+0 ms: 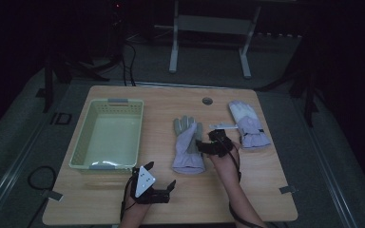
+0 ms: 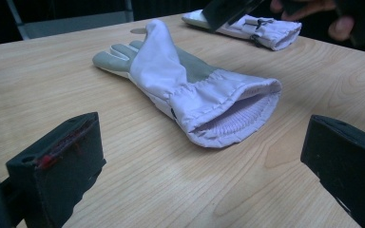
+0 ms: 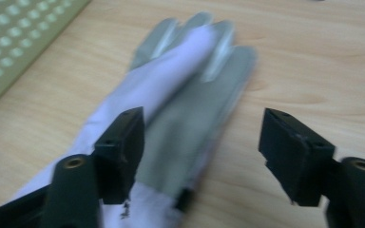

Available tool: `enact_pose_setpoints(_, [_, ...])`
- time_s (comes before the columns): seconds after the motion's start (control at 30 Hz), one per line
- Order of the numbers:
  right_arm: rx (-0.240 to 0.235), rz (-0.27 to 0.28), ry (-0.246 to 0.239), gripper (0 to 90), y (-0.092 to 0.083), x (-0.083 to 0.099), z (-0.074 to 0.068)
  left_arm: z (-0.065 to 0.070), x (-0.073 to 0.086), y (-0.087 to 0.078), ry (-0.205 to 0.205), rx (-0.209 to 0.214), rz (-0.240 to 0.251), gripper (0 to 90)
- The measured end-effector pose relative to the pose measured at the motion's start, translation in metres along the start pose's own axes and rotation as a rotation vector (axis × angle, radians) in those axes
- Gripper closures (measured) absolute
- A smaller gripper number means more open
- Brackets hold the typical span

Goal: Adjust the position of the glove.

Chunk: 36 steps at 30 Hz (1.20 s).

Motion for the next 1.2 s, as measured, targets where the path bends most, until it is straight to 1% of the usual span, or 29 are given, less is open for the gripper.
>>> enact_pose_setpoints(0.03, [0.003,0.013,-0.004,34.3,-0.004,-0.003,0.007,0.0,0.0,0.0,0.0,0.0,0.0,0.2])
enact_pose_setpoints(0.07, [0.01,0.014,-0.007,34.5,-0.006,-0.005,0.011,0.0,0.0,0.0,0.0,-0.001,0.0,0.2])
enact_pose_setpoints(0.13, [0.034,0.017,-0.021,37.6,-0.01,-0.009,0.025,0.0,0.0,0.0,0.001,-0.001,0.0,0.2])
enact_pose_setpoints(0.17, [0.041,0.016,-0.012,38.0,-0.011,-0.011,0.032,0.0,0.0,0.0,0.001,-0.001,0.0,0.2])
enact_pose_setpoints(0.2, [0.055,0.022,-0.005,40.7,-0.013,-0.013,0.041,0.0,0.0,0.0,0.0,0.0,0.001,0.2])
enact_pose_setpoints(0.3, [0.081,0.021,0.004,40.7,-0.017,-0.016,0.062,0.0,0.0,0.0,0.001,0.0,0.001,0.2])
enact_pose_setpoints(0.33, [0.091,0.019,0.004,40.4,-0.017,-0.017,0.067,0.0,0.0,0.0,-0.001,-0.001,0.001,0.2])
enact_pose_setpoints(0.43, [0.132,0.01,-0.019,38.6,-0.018,-0.022,0.086,0.0,0.0,0.0,-0.004,-0.001,0.003,0.2])
enact_pose_setpoints(0.47, [0.131,0.01,-0.028,38.6,-0.017,-0.023,0.092,0.0,0.0,0.0,-0.004,-0.002,0.002,0.2])
enact_pose_setpoints(0.53, [0.156,0.007,-0.033,40.0,-0.017,-0.025,0.105,0.0,0.0,0.0,-0.004,-0.002,0.003,0.2])
enact_pose_setpoints(0.57, [0.155,0.008,-0.03,40.0,-0.016,-0.026,0.113,0.0,0.0,0.0,-0.004,-0.002,0.002,0.2])
enact_pose_setpoints(0.73, [0.181,-0.006,-0.044,39.9,-0.02,-0.032,0.15,0.0,0.0,0.0,-0.004,-0.002,0.002,0.2])
enact_pose_setpoints(0.8, [0.186,-0.008,-0.026,40.4,-0.023,-0.035,0.167,0.0,0.0,0.0,-0.007,-0.002,0.002,0.2])
enact_pose_setpoints(0.97, [0.188,-0.023,-0.002,42.6,-0.023,-0.038,0.193,0.0,0.0,0.0,-0.004,-0.005,0.001,0.2])
enact_pose_setpoints(1.0, [0.183,-0.025,0.014,42.7,-0.022,-0.039,0.197,0.0,0.0,0.0,-0.001,-0.004,0.0,0.2])
enact_pose_setpoints(1.07, [0.177,-0.033,0.029,43.3,-0.019,-0.04,0.204,0.0,0.0,0.0,0.0,-0.003,0.0,0.2])
enact_pose_setpoints(1.1, [0.166,-0.039,0.051,43.6,-0.018,-0.04,0.206,0.0,0.0,0.0,-0.001,-0.003,0.0,0.2])
enact_pose_setpoints(1.13, [0.16,-0.046,0.056,43.5,-0.015,-0.041,0.209,0.0,0.0,0.0,-0.004,-0.003,0.001,0.2])
enact_pose_setpoints(1.17, [0.166,-0.047,0.044,43.6,-0.013,-0.041,0.21,0.0,0.0,0.0,-0.005,-0.002,0.002,0.2])
enact_pose_setpoints(1.2, [0.158,-0.053,0.052,43.5,-0.01,-0.041,0.211,0.0,0.0,0.0,-0.005,-0.002,0.002,0.2])
Point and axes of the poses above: each handheld gripper's, and its own axes: y roughly forward along the jaws, x roughly out of its underside, z roughly to its right, the point moved 1 cm from there along y, roughly forward along the jaws, and after that the axes turned 9 degrees about z, right-handed, at the moved point
